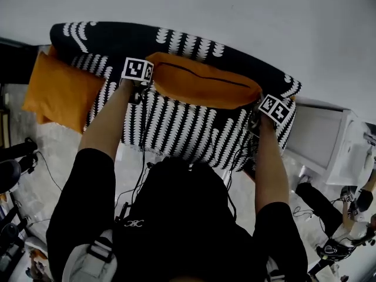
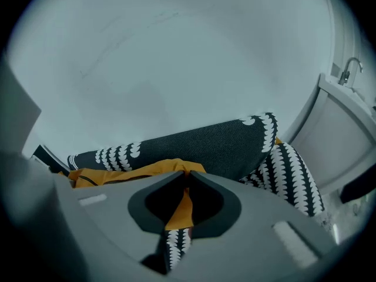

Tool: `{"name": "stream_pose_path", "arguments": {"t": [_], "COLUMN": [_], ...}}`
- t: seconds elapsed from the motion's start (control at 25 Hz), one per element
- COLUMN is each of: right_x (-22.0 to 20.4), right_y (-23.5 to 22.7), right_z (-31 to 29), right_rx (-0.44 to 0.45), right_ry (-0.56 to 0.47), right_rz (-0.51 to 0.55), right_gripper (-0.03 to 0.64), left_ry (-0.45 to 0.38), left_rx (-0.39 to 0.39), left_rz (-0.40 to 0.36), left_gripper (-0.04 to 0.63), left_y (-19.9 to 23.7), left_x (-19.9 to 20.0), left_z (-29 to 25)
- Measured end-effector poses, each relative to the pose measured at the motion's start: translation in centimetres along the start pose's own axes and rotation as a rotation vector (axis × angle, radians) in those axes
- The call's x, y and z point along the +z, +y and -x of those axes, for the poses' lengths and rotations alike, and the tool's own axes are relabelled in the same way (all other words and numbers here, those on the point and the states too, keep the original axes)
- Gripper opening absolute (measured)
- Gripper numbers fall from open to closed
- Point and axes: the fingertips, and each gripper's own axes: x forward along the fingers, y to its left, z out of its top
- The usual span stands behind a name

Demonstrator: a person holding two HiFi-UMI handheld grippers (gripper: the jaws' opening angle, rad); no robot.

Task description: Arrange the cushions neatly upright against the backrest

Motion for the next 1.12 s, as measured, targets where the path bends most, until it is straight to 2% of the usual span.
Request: {"name": "stream_pose_path", "arguments": {"t": [0.08, 0.16, 0.24, 0.28, 0.36, 0.4, 0.44, 0.48, 0.56, 0.76, 1.12], "right_x": [0.0, 0.0, 0.0, 0.1, 0.4, 0.6, 0.7, 0.8, 1.0, 0.7, 2.6], "right_y": [-0.1, -0.2, -0.4, -0.5, -0.7, -0.7, -0.5, -0.2, 0.8, 3.2, 7.3], "right_z": [-0.2, 0.1, 0.6, 1.0, 2.1, 2.8, 3.5, 4.3, 6.0, 9.9, 18.6], "right_rx": [-0.043, -0.075, -0.09, -0.097, -0.108, -0.106, -0.098, -0.083, -0.035, 0.087, 0.2], "right_ry": [-0.009, -0.024, -0.044, -0.061, -0.099, -0.119, -0.14, -0.163, -0.207, -0.285, -0.425], "right_rz": [0.013, 0.032, 0.047, 0.055, 0.073, 0.084, 0.095, 0.107, 0.123, 0.131, 0.312], "right_gripper": [0.049, 0.075, 0.141, 0.147, 0.137, 0.1, 0.041, 0.005, 0.005, 0.006, 0.008], "left_ry": [-0.015, -0.027, -0.05, -0.075, -0.144, -0.181, -0.218, -0.253, -0.326, -0.451, -0.651], "left_rx": [0.01, 0.006, 0.002, 0.008, 0.033, 0.047, 0.062, 0.078, 0.103, 0.089, 0.112], "left_rz": [0.003, -0.001, 0.01, 0.025, 0.053, 0.055, 0.05, 0.043, 0.037, 0.046, -0.03], "left_gripper": [0.088, 0.145, 0.199, 0.215, 0.221, 0.219, 0.2, 0.134, 0.005, 0.008, 0.008], "left_y": [0.4, 0.5, 0.7, 0.9, 1.3, 1.3, 1.1, 0.7, -0.4, -5.3, -16.3], "left_x": [0.2, 0.0, -0.1, 0.0, 0.4, 0.6, 0.7, 0.9, 1.1, 1.4, 2.2], "left_z": [-0.1, 0.0, 0.7, 1.3, 3.0, 4.0, 5.1, 6.3, 8.7, 13.2, 22.3]}}
